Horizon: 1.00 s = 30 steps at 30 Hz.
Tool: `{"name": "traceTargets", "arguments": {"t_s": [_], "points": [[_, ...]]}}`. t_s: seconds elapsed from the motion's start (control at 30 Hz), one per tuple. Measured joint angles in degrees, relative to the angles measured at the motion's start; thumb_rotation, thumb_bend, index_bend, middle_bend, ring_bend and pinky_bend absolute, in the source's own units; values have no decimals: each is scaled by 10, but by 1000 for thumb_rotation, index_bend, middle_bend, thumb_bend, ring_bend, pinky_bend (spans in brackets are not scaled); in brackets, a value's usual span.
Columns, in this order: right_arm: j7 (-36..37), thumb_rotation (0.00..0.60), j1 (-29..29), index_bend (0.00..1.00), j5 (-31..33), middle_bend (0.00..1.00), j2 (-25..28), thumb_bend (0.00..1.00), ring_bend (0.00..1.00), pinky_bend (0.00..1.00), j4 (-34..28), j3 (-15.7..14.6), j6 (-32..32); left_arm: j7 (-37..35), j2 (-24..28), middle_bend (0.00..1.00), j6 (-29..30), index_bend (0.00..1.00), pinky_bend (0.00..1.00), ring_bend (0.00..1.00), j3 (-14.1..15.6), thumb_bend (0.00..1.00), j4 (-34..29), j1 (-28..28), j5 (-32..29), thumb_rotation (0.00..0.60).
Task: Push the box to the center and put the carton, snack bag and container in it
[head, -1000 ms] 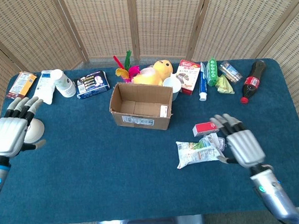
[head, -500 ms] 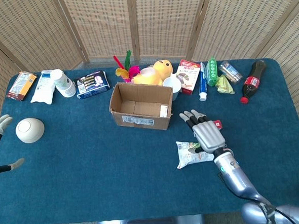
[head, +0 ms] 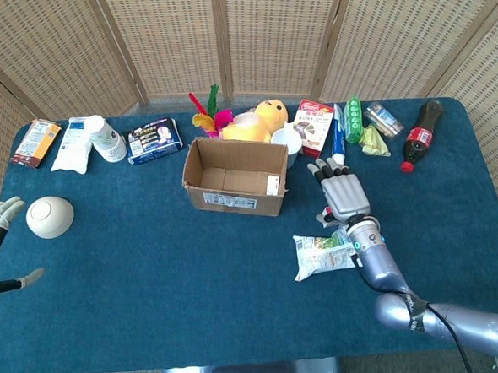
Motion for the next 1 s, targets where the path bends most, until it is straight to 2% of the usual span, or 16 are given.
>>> {"name": "traceTargets", "arguments": {"t_s": [0.17, 0.43, 0.6, 0.77, 1.0], "points": [[10, 600, -2, 87, -14, 25, 8, 183, 47, 214, 20, -24, -9, -1, -1, 0, -5, 0, 51, 0, 0, 159, 2, 0, 3, 600], [32, 600, -9, 83, -71, 18, 31, 196, 47, 227, 6, -52, -5, -4, -1, 0, -7, 0, 51, 0, -4, 158, 3, 3, -1, 600], [34, 600, -9, 79, -60, 16, 42, 194, 47, 227, 6, -60, -9, -8, 0, 0, -3, 0, 51, 0, -4, 159, 6, 6, 2, 600], [35, 600, -12, 86, -77, 16, 55, 191, 49, 228, 2, -72, -4, -15, 1, 0, -4, 0, 51, 0, -7, 159, 8, 7, 0, 600], [25, 600, -6, 108, -60, 38, 38, 241, 65, 230, 57, -84, -18, -13, 1, 0, -1, 0, 51, 0, -5, 158, 7, 11, 8, 600]]}}
